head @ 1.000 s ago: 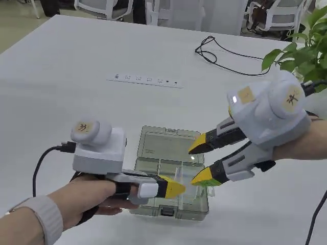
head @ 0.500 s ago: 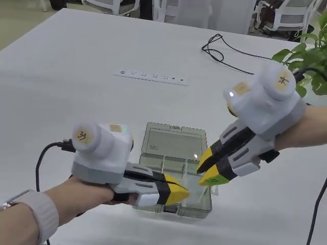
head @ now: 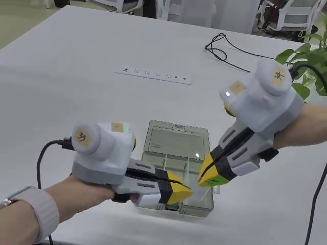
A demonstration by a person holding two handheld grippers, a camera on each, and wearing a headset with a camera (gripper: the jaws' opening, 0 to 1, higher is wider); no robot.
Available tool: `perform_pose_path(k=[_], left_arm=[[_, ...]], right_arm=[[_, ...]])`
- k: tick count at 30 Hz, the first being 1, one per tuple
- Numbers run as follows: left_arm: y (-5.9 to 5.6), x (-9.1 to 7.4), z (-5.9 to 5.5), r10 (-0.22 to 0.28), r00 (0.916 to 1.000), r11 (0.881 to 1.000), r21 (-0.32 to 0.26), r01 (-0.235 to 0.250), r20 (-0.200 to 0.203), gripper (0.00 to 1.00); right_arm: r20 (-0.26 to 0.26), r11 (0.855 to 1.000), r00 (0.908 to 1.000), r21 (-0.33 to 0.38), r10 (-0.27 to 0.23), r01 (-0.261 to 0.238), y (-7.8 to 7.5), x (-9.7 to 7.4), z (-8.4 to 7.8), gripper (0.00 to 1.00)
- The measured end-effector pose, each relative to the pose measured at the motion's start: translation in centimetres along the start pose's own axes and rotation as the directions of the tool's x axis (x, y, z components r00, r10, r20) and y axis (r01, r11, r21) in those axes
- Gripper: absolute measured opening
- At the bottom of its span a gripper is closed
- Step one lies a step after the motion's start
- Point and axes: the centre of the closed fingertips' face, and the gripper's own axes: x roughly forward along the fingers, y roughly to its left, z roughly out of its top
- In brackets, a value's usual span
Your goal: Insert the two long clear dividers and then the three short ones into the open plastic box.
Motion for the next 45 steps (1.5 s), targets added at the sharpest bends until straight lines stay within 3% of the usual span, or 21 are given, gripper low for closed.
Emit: perform_pose_path(k=[7,18,22,29,33,37,40,41,42,45], left_arm=[[0.0,0.4,-0.3,0.003,0.9993,1.0,0.023,-0.003,-0.037,0.0],[0.4,0.6,-0.3,0.031,0.9988,0.999,0.011,-0.03,-0.038,0.01],[1.0,0.6,-0.2,0.061,0.9976,0.998,0.021,-0.06,-0.033,0.16],[2.6,-0.3,-0.9,0.146,0.9881,0.989,0.034,-0.144,-0.049,0.46],[3.7,-1.2,-1.5,0.205,0.9773,0.979,0.032,-0.204,-0.053,0.61],[4.9,-2.3,-2.3,0.269,0.9612,0.963,0.017,-0.269,-0.06,0.74],[6.4,-3.5,-3.2,0.36,0.929,0.933,0.01,-0.36,-0.087,0.93],[7.1,-4.1,-3.7,0.4,0.911,0.916,0.005,-0.401,-0.101,0.99],[7.1,-4.6,-4.2,0.409,0.9032,0.91,-0.009,-0.414,-0.13,0.99],[7.5,-5.3,-4.4,0.415,0.9026,0.907,-0.032,-0.421,-0.115,1.0]], right_arm=[[-0.041,1.0,0.9989,-0.016,-0.024,0.023,-0.2,0.2,-0.3,0.02],[-0.054,1.0,0.9981,-0.001,-0.032,0.031,-0.7,0.0,-0.9,0.02],[-0.066,0.999,0.997,0.007,-0.04,0.041,-0.8,-0.1,-1.2,0.02],[-0.096,0.994,0.9906,0.04,-0.097,0.102,-2.6,-0.6,-2.6,0.02],[-0.113,0.991,0.9874,0.065,-0.111,0.119,-2.9,-0.9,-3.3,0.02],[-0.129,0.987,0.9827,0.07,-0.133,0.142,-3.4,-1.1,-3.8,0.02],[-0.168,0.978,0.9699,0.078,-0.176,0.191,-4.4,-1.2,-4.6,0.02],[-0.172,0.978,0.9691,0.082,-0.177,0.193,-4.6,-1.2,-4.7,0.02],[-0.176,0.976,0.9669,0.087,-0.185,0.202,-4.8,-1.2,-4.8,0.02],[-0.195,0.969,0.9584,0.089,-0.208,0.229,-5.6,-1.2,-5.2,0.02]])
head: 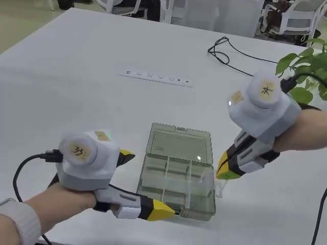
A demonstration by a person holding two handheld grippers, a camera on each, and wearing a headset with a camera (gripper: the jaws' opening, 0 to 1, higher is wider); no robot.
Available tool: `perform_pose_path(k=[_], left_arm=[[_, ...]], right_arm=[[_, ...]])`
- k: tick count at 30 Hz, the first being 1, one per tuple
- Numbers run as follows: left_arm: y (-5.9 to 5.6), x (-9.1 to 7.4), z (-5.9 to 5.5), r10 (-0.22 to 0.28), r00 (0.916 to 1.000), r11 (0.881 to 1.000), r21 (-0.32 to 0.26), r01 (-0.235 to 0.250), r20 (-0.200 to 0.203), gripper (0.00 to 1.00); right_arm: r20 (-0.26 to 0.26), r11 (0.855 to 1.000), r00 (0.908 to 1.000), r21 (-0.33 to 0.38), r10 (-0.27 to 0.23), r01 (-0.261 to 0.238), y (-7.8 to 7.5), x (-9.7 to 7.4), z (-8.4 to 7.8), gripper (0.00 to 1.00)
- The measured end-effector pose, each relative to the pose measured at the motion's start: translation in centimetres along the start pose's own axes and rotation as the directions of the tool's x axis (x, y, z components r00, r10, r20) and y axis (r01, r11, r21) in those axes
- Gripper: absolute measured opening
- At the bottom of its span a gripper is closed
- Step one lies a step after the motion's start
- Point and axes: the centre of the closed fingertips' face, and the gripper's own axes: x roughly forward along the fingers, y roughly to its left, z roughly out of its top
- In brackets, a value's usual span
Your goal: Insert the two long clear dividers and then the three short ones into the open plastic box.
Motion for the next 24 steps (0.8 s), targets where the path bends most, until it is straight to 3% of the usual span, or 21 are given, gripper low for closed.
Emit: perform_pose_path(k=[10,24], left_arm=[[0.6,-1.2,-0.8,0.03,0.9995,0.999,-0.025,-0.03,-0.001,1.0],[0.5,-1.7,-1.5,0.028,0.9996,0.999,-0.037,-0.028,0.003,1.0]], right_arm=[[-0.011,1.0,0.9999,-0.009,0.0,0.0,-0.7,0.8,0.5,0.02],[-0.025,1.0,0.9996,-0.014,0.008,-0.009,-1.0,1.6,0.6,0.02]])
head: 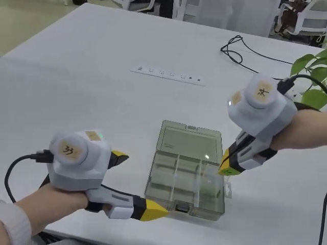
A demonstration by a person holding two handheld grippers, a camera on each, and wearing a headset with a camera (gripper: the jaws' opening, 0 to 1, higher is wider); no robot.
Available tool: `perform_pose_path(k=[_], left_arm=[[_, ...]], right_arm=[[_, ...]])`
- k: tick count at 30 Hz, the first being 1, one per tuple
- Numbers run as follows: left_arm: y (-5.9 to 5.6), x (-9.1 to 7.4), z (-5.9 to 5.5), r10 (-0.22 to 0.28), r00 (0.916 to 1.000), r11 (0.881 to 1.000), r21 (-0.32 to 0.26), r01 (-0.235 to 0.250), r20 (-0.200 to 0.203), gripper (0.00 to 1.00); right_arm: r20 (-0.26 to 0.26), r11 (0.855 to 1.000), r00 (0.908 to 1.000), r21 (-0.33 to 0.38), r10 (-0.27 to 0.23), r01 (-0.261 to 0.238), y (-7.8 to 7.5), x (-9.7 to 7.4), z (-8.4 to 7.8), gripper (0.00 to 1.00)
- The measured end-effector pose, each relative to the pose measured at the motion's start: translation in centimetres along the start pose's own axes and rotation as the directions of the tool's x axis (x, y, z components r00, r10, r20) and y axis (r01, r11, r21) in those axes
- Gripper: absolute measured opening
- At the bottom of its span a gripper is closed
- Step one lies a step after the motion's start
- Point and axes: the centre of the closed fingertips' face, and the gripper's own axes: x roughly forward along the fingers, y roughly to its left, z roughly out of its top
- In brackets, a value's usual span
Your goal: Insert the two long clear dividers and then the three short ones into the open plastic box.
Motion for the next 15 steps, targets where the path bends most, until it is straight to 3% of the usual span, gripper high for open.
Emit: perform_pose_path(k=[15], left_arm=[[-0.16,0.09,-0.28,-0.007,1.0,1.0,-0.017,0.007,0.004,0.99]], right_arm=[[-0.063,0.997,0.998,-0.079,-0.009,0.004,0.18,1.01,-0.66,0.02]])
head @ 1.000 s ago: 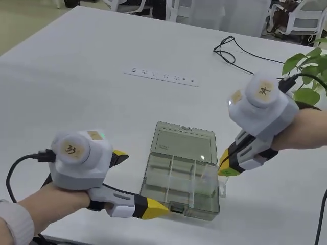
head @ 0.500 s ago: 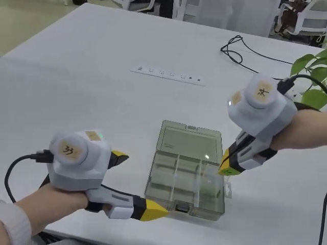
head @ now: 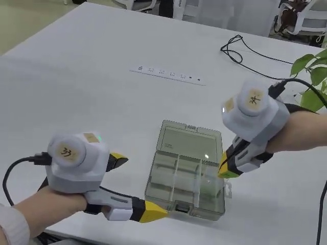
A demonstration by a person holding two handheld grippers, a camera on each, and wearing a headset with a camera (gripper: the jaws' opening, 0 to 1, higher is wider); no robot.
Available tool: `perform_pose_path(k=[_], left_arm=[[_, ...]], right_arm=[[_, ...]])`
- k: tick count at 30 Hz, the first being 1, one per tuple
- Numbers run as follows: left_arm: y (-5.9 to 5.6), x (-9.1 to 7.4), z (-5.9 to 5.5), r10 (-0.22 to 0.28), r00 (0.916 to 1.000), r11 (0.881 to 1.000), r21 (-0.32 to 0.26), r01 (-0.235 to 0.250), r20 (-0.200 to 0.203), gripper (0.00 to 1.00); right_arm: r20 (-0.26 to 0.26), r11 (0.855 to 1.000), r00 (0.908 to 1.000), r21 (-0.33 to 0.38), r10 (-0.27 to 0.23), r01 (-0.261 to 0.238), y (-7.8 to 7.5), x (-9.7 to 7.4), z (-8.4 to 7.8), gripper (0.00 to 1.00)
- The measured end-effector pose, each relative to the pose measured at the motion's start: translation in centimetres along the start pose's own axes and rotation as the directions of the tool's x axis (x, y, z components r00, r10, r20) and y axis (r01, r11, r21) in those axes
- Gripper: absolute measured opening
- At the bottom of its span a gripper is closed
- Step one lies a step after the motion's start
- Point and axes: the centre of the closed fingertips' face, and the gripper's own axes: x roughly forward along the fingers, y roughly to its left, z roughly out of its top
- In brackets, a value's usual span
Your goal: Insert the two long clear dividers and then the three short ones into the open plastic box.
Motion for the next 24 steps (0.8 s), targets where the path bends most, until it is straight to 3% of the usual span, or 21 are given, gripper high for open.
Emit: perform_pose_path(k=[24], left_arm=[[0.0,-0.3,-0.3,-0.001,1.0,1.0,-0.012,0.001,0.004,0.97]], right_arm=[[-0.047,1.0,0.9989,-0.003,0.007,-0.007,-0.7,3.6,-1.3,0.02]])
